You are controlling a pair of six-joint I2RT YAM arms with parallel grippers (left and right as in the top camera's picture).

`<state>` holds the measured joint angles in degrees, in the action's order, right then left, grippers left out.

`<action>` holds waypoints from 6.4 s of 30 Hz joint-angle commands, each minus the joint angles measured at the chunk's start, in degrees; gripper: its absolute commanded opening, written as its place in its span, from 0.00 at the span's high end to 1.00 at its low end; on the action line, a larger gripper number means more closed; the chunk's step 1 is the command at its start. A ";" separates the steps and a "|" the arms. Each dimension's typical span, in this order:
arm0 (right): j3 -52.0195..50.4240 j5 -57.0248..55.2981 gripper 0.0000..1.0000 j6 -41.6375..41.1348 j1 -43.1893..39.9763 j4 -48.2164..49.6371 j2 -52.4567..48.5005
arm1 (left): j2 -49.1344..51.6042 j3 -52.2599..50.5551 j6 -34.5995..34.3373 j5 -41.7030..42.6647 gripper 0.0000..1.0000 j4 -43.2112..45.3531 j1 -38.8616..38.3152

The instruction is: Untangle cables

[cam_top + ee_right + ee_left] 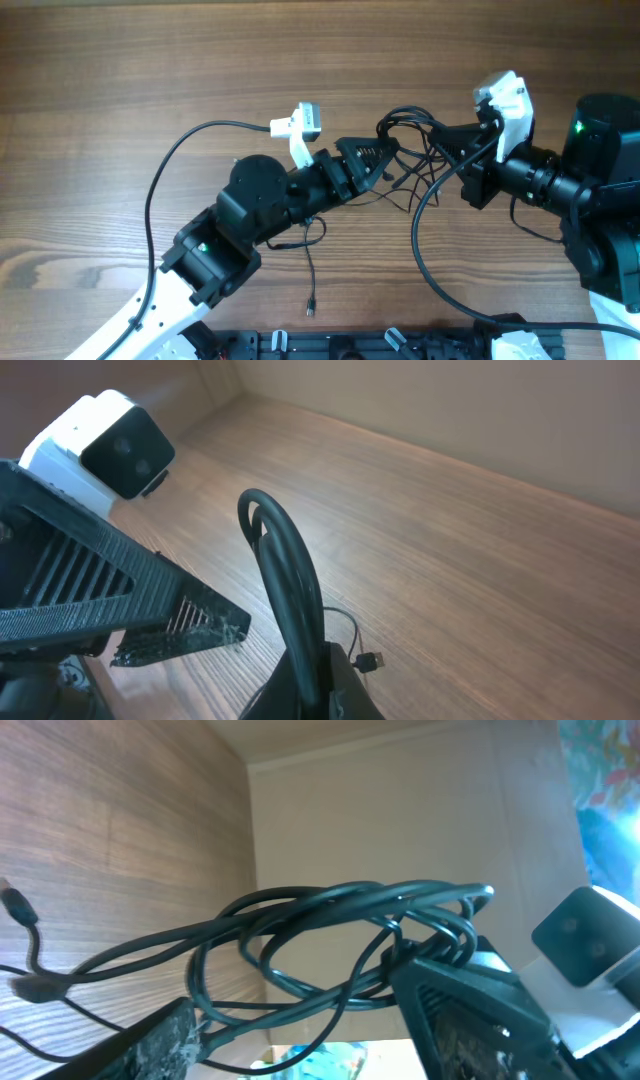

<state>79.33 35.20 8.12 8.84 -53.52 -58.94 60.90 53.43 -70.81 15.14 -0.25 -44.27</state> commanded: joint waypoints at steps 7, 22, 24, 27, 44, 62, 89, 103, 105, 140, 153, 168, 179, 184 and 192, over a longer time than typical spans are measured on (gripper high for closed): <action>1.25 7.28 0.96 -0.83 0.09 0.79 -0.11 | 4.96 1.22 -1.11 -0.07 0.30 3.93 -1.99; 1.25 9.94 0.96 -0.74 0.09 0.13 -0.11 | 5.92 1.22 -5.14 -4.31 0.64 8.39 -2.01; 1.25 9.94 0.96 -0.74 0.09 0.20 -0.11 | 5.97 1.22 -5.11 -4.28 0.89 8.37 -2.01; 1.25 9.90 0.96 -0.63 0.09 0.20 -0.11 | 5.97 1.22 -5.05 -4.35 0.96 7.93 -2.01; 1.25 -17.55 0.32 6.86 0.09 -4.13 -0.11 | 5.95 1.22 30.27 -15.85 0.96 -3.52 -1.97; 1.22 -2.21 0.34 18.75 0.07 -8.07 -2.62 | 2.93 1.22 43.39 -13.60 0.96 -3.34 -1.95; 1.25 3.89 0.96 28.22 0.07 -7.08 -2.08 | 2.95 1.22 42.99 -18.25 0.96 -4.39 -8.11; 1.25 -23.91 0.96 7.50 0.07 2.03 6.47 | 1.42 1.22 40.33 -29.92 0.96 -11.56 -7.96; 1.25 -25.35 0.96 6.47 0.07 2.01 6.69 | 0.79 1.22 39.41 -32.81 0.96 -12.52 -7.96; 1.25 -6.12 0.07 13.35 0.09 -1.66 6.67 | -1.44 1.22 56.24 -15.72 0.96 -3.13 -7.98; 1.25 -3.15 0.32 21.90 0.09 -4.85 4.22 | -2.05 1.22 65.53 -0.70 0.96 2.64 -7.98; 1.25 -5.38 0.96 10.60 0.07 3.43 4.09 | -5.25 1.22 43.82 -23.56 0.56 1.49 -7.96; 1.25 -2.40 0.96 3.91 0.09 8.09 4.07 | -9.14 1.22 27.87 -19.54 0.34 -2.08 -7.98; 1.25 -0.46 0.96 3.10 0.09 9.46 4.07 | -8.11 1.22 24.20 -13.77 0.32 0.26 -7.98; 1.25 -3.34 0.96 -13.53 0.09 14.97 4.02 | -6.51 1.22 10.75 -12.52 0.30 0.28 -8.02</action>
<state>79.33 32.03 1.28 9.06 -40.12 -54.92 54.37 54.70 -56.66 1.39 -0.21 -52.49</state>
